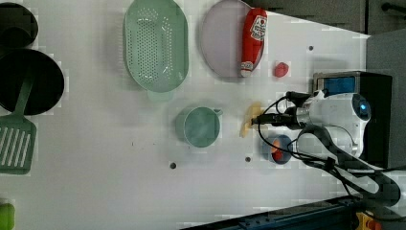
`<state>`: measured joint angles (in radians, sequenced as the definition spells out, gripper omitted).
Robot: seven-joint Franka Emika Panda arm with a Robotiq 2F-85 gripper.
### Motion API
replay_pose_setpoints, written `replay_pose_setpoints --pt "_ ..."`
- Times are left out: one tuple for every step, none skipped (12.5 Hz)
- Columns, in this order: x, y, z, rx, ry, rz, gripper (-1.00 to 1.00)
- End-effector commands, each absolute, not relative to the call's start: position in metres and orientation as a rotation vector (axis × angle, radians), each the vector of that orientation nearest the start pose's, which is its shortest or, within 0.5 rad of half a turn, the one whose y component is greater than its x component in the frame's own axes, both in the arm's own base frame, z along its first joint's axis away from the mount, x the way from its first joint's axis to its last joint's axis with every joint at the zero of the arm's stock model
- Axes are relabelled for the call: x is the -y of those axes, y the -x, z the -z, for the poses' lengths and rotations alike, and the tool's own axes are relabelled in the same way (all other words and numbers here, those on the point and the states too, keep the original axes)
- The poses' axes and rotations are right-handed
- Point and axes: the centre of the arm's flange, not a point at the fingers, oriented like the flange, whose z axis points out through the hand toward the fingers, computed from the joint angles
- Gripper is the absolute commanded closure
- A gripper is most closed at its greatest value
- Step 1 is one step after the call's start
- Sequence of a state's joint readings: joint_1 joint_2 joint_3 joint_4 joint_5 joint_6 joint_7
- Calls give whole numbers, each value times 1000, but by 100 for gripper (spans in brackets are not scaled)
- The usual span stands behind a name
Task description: Pick Banana and place it in mug.
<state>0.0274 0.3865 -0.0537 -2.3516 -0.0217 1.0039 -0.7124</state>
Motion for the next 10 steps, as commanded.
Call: replay_pose_setpoints --pt "21 -496 -149 -119 3151 -264 -53" --pt "21 -495 -149 -118 3151 -262 -18" --pt "20 -497 -151 -118 3151 -252 4" --pt "21 -499 -156 -122 3151 -237 30" --pt "22 -503 -165 -126 3152 -209 30" --pt "24 -509 -179 -132 3153 -163 30" --pt "25 -518 -207 -136 3153 -76 30" --pt "25 -523 -230 -141 3151 -12 30" --pt "25 -527 -255 -151 3147 54 30" --pt "24 -530 -280 -154 3142 111 30"
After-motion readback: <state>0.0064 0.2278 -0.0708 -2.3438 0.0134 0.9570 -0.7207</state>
